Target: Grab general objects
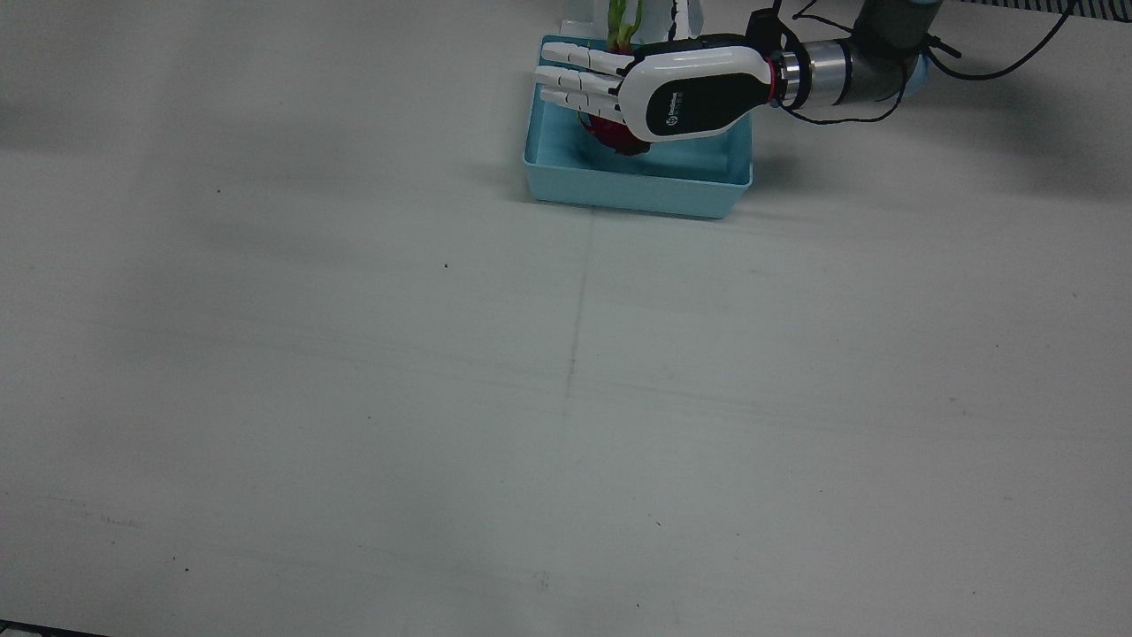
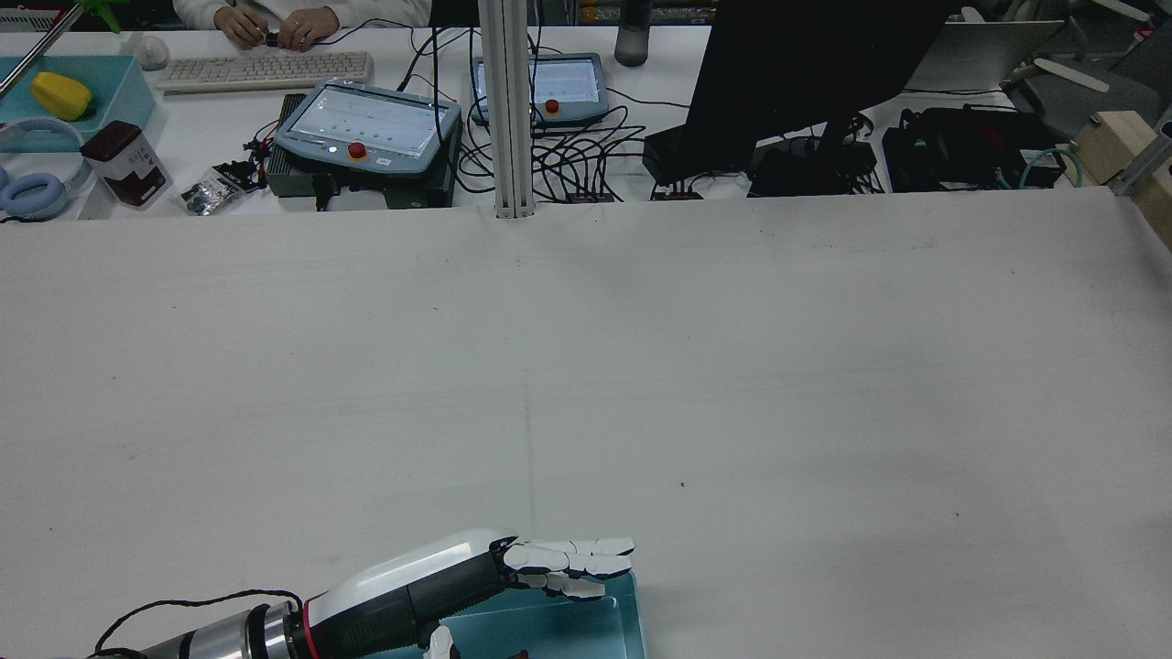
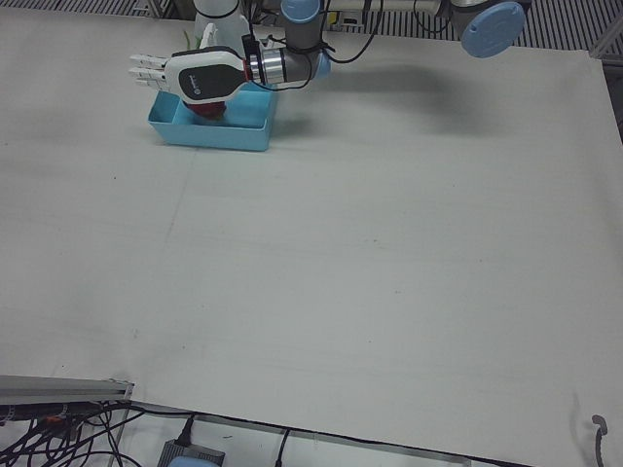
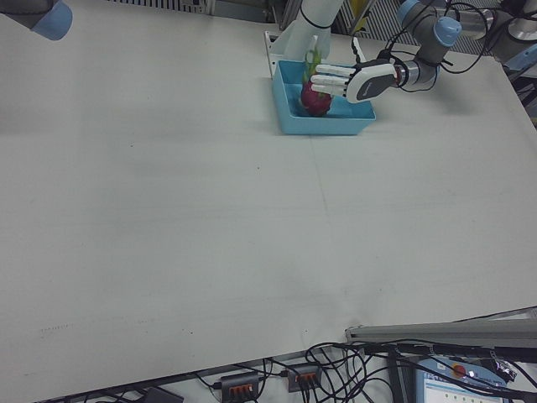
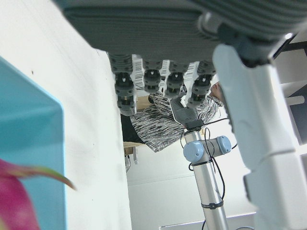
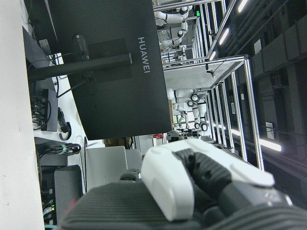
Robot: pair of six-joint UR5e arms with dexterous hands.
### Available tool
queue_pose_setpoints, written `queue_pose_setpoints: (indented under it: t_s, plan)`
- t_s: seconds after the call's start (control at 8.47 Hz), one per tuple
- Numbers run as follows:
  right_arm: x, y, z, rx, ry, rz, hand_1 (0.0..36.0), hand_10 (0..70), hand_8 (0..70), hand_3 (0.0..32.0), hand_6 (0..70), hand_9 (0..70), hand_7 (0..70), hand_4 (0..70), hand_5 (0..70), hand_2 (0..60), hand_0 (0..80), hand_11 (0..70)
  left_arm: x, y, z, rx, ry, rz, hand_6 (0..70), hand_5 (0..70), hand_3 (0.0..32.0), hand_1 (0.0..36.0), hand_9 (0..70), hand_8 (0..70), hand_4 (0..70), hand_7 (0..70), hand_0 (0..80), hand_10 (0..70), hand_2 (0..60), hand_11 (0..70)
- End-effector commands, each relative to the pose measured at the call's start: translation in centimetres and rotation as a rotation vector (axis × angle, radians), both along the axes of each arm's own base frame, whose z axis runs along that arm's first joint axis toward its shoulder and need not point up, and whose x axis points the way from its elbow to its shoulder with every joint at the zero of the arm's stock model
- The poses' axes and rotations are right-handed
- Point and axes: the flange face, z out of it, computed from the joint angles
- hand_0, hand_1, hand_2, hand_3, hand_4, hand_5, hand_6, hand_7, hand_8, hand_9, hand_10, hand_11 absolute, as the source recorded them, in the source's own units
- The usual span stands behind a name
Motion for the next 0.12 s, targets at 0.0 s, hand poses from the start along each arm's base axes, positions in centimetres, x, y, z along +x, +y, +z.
queue_pose_setpoints:
  t_s: [0.0]
  plan:
    - [0.00, 0.00, 0.00, 0.000, 0.000, 0.000, 0.0, 0.0, 0.0, 0.0, 0.0, 0.0, 0.0, 0.0, 0.0, 0.0, 0.0, 0.0, -2.45, -1.38, 3.40, -0.024, 0.004, -0.014, 4.9, 0.0, 0.0, 8.5, 0.0, 11.0, 15.2, 3.0, 49.5, 5.4, 0.0, 8.7]
